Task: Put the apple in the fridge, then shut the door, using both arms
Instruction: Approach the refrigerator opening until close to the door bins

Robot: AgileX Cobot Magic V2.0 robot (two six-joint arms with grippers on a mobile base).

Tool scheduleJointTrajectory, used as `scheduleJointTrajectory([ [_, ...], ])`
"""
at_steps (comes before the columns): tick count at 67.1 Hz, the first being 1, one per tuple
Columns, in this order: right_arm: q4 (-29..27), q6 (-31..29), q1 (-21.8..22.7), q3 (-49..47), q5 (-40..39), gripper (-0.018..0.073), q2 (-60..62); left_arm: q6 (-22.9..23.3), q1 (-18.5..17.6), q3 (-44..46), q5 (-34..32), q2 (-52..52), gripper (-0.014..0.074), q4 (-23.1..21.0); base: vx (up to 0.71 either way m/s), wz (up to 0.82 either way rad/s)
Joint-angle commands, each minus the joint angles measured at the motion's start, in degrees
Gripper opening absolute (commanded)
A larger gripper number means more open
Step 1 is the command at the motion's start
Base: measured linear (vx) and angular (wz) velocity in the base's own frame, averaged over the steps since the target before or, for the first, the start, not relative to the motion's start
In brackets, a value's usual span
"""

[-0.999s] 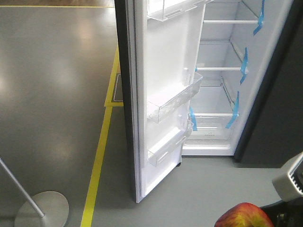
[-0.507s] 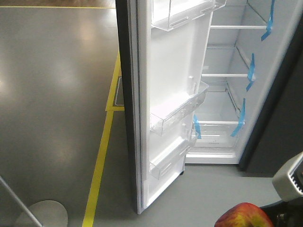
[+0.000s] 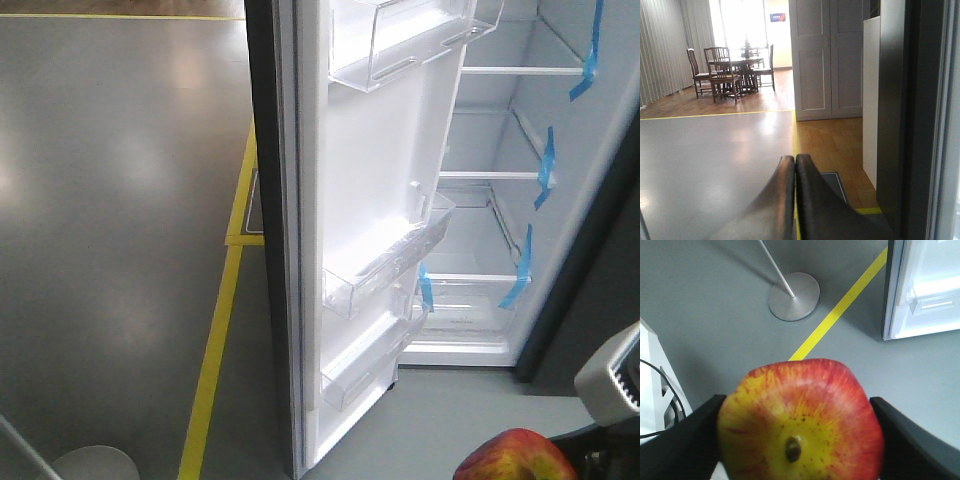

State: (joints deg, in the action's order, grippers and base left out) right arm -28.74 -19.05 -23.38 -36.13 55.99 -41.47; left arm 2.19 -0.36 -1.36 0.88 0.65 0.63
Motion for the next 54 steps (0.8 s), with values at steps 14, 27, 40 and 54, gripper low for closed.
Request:
scheduleJointTrajectory([
  [14, -1.79, -0.38, -0.04, -1.61, -2.45, 0.0412, 0.09, 0.26, -0.17, 0.94, -4.09, 0.84, -0.0006, -0.63, 0.11, 0.01],
  [27, -1.79, -0.38, -0.04, -1.61, -2.45, 0.0412, 0.09, 0.26, -0.17, 0.94, -4.09, 0.84, -0.0006, -0.63, 0.10, -0.01],
  [40, -1.79, -0.38, -0.04, -1.61, -2.45, 0.0412, 0.09, 0.26, -0.17, 0.94, -4.09, 0.84, -0.0006, -0.63, 0.10, -0.01],
  [54, -1.79, -0.38, -0.04, -1.61, -2.45, 0.0412, 0.09, 0.26, -0.17, 0.94, -4.09, 0.84, -0.0006, -0.63, 0.09, -0.01],
])
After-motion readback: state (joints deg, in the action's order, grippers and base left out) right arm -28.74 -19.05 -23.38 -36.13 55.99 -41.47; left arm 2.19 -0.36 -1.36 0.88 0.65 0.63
